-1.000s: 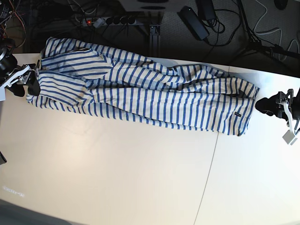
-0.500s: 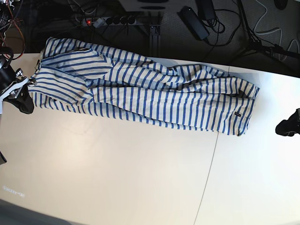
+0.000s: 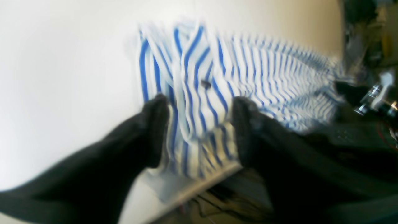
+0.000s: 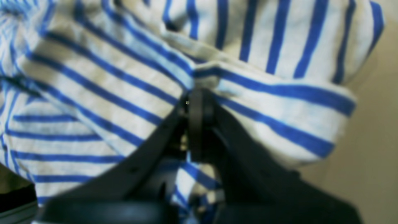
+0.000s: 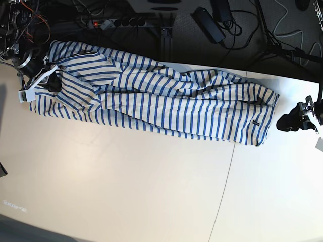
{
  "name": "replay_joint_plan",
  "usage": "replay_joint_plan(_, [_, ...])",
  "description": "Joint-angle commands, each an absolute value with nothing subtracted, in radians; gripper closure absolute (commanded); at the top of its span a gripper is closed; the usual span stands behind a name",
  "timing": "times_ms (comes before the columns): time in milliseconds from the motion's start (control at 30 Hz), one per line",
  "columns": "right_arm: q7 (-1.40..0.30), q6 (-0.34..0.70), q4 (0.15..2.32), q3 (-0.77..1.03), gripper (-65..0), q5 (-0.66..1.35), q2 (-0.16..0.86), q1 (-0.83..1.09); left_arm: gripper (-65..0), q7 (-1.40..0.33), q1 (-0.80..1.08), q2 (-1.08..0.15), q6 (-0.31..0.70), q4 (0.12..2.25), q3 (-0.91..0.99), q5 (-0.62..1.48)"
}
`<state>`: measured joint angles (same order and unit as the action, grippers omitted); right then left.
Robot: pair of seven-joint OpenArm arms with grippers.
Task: Fold the T-shirt properly
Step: 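Regrasp the strip ends with both grippers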
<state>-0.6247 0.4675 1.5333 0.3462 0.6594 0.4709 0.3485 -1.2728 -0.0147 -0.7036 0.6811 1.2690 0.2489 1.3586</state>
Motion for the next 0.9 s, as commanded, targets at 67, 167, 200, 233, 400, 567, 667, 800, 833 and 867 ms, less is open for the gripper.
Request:
replay_joint_plan(67, [-0.643,0.554,1.455,0.287,0.0,0.626,0.490,0.279,-42.4,-1.177,-0.030,-0.731,0.698,1.282,0.235,1.291])
replay_joint_plan(167, [-0.640,0.554,1.365,0.244,0.0,0.608,0.490,0.219,-42.4,-1.147,-0.030,-0.731,0.698,1.281,0.187,1.221])
replay_joint_plan(200, [-0.640,0.554,1.338,0.234,0.0,0.609,0.490,0.197,-42.4,-1.140,-0.030,-0.731,0.698,1.281,0.172,1.209])
replay_joint_plan(233, [-0.640,0.554,1.313,0.226,0.0,0.609,0.489,0.176,-42.4,-1.130,-0.031,-0.731,0.698,1.281,0.159,1.204])
replay_joint_plan(400, [-0.641,0.554,1.253,0.218,0.0,0.609,0.490,0.113,-42.4,-1.122,-0.030,-0.728,0.698,1.280,0.145,1.195])
replay_joint_plan(567, [-0.644,0.554,1.252,0.218,0.0,0.612,0.490,0.111,-42.4,-1.121,-0.031,-0.695,0.698,1.256,0.141,1.172])
replay_joint_plan(667, [-0.648,0.554,1.252,0.218,0.0,0.632,0.490,0.111,-42.4,-1.118,-0.030,-0.666,0.698,1.209,0.136,1.143])
replay_joint_plan(800, [-0.655,0.554,1.252,0.218,0.0,0.636,0.490,0.111,-42.4,-1.118,-0.031,-0.636,0.698,1.145,0.134,1.143])
replay_joint_plan(833, [-0.656,0.554,1.252,0.218,0.0,0.636,0.490,0.112,-42.4,-1.118,-0.030,-0.630,0.698,1.136,0.134,1.144])
replay_joint_plan(867, [-0.655,0.554,1.252,0.218,0.0,0.636,0.490,0.111,-42.4,-1.122,-0.030,-0.622,0.698,1.131,0.134,1.145])
